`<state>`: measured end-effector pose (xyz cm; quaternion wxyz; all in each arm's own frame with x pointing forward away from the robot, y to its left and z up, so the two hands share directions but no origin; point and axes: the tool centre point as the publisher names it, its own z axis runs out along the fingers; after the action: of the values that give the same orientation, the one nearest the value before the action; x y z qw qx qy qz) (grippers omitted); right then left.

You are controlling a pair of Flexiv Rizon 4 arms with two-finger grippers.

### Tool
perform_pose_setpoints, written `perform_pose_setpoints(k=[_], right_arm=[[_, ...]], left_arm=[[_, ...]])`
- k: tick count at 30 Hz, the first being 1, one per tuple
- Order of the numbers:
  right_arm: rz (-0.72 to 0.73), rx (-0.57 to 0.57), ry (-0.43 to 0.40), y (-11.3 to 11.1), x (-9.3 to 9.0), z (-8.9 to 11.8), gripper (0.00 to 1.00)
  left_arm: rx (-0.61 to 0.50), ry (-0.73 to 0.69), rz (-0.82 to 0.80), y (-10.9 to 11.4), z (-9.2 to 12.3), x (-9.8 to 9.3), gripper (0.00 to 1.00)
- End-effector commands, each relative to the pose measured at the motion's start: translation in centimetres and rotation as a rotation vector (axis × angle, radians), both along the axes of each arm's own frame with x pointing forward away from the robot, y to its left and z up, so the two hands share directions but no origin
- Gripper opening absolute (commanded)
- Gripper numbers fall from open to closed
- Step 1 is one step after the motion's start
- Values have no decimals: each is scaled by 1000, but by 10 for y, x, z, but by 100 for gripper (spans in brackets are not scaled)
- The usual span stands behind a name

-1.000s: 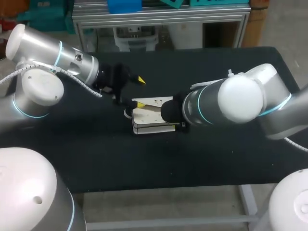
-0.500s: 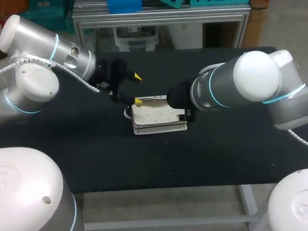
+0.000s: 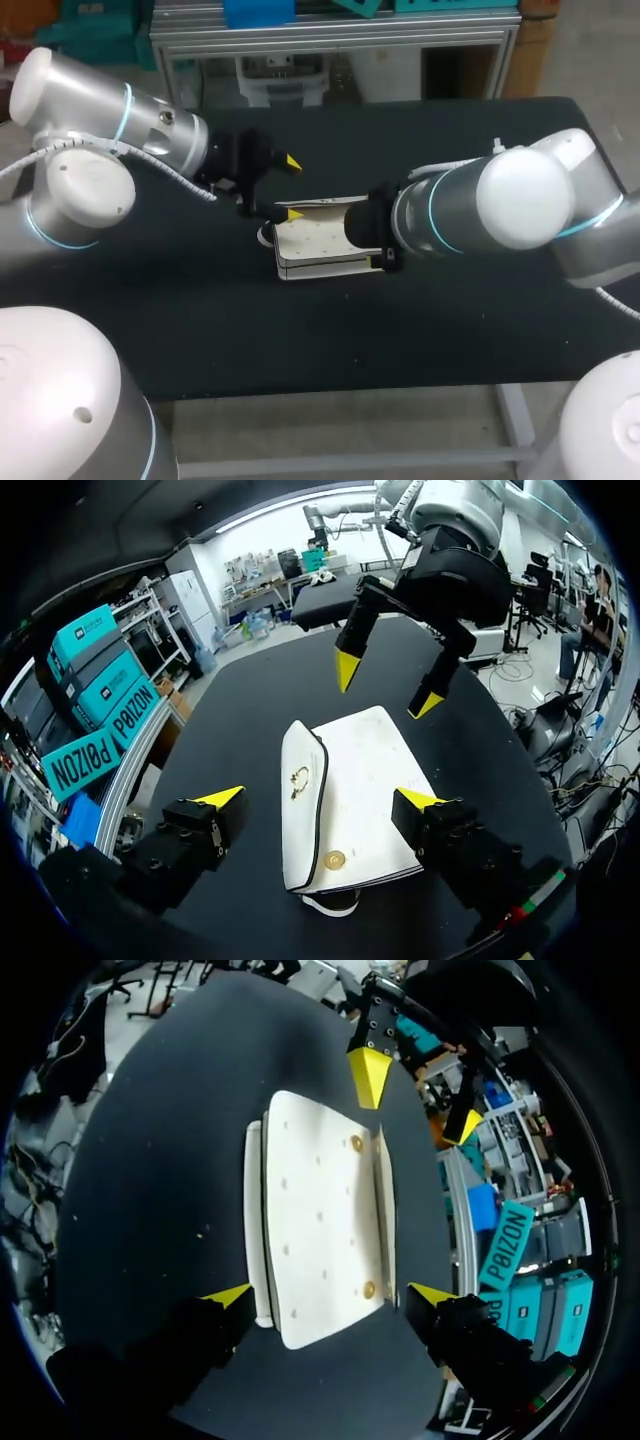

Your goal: Pick up the bag, open it, inspect its contents, close it, and place it on the opposite side

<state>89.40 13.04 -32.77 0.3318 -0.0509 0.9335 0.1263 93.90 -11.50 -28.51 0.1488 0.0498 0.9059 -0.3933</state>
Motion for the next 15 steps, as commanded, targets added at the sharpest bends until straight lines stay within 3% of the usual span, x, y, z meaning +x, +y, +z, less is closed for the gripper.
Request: perform_pose_setpoints(k=[1, 10, 15], right_arm=[[16, 17, -54, -1, 1, -6, 100], [80, -26, -101, 3, -6, -19, 100], [88, -46, -115, 1, 0, -25, 100]], left_arm=[[27, -17, -10, -6, -6, 4, 100], [46, -22, -26, -14, -16, 9, 100], [44, -12, -41, -16, -17, 13, 100]])
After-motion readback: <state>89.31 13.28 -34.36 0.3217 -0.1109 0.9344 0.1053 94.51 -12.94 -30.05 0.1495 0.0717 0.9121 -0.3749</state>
